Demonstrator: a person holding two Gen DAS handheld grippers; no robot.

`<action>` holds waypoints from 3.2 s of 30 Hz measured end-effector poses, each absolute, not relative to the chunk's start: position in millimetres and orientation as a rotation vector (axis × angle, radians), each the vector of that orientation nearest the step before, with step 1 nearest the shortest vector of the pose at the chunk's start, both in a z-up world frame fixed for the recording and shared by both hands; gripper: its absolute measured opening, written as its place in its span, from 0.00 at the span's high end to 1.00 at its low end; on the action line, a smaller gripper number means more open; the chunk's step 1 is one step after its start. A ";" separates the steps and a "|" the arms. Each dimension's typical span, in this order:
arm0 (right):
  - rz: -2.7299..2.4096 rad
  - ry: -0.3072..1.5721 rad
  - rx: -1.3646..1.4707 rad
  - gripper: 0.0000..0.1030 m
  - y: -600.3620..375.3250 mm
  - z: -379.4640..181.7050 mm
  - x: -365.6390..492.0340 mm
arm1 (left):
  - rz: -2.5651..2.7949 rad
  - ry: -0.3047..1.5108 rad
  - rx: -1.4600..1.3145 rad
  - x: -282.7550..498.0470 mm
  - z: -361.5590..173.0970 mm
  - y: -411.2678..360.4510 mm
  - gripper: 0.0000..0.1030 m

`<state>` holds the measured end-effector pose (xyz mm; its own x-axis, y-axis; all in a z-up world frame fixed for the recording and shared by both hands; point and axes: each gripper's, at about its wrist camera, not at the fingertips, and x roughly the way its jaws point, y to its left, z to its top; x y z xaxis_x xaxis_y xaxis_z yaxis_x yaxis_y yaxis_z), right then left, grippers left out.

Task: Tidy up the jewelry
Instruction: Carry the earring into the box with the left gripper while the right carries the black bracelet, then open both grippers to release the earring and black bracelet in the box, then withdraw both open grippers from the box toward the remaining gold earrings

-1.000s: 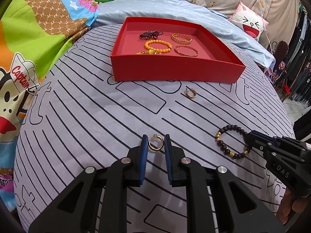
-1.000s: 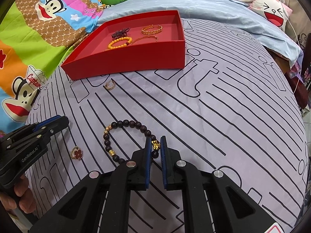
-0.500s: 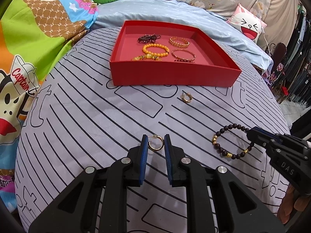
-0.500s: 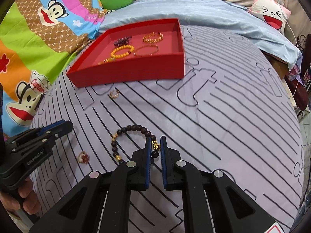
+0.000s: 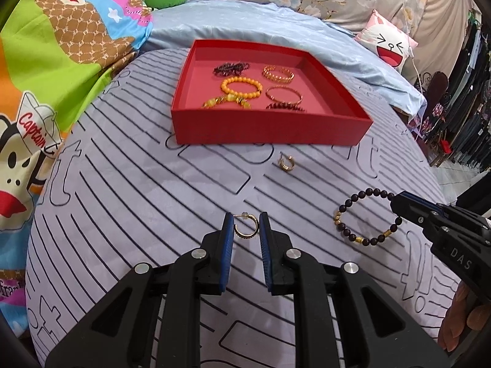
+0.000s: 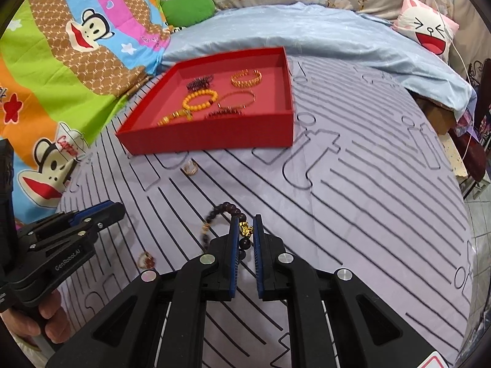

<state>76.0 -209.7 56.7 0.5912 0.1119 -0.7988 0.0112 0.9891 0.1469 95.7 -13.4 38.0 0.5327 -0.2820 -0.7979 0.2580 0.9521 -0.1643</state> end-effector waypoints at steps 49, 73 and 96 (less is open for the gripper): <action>0.057 1.015 0.134 0.90 -209.1 43.8 326.1 | -0.316 0.965 0.017 338.0 38.2 -64.0 0.84; 0.057 0.890 0.136 0.77 -211.8 88.2 264.2 | -0.292 0.896 -0.019 294.2 73.0 -48.8 0.74; 0.050 0.903 0.118 0.77 -208.3 82.3 132.4 | -0.311 0.885 -0.009 150.9 78.7 -28.6 0.69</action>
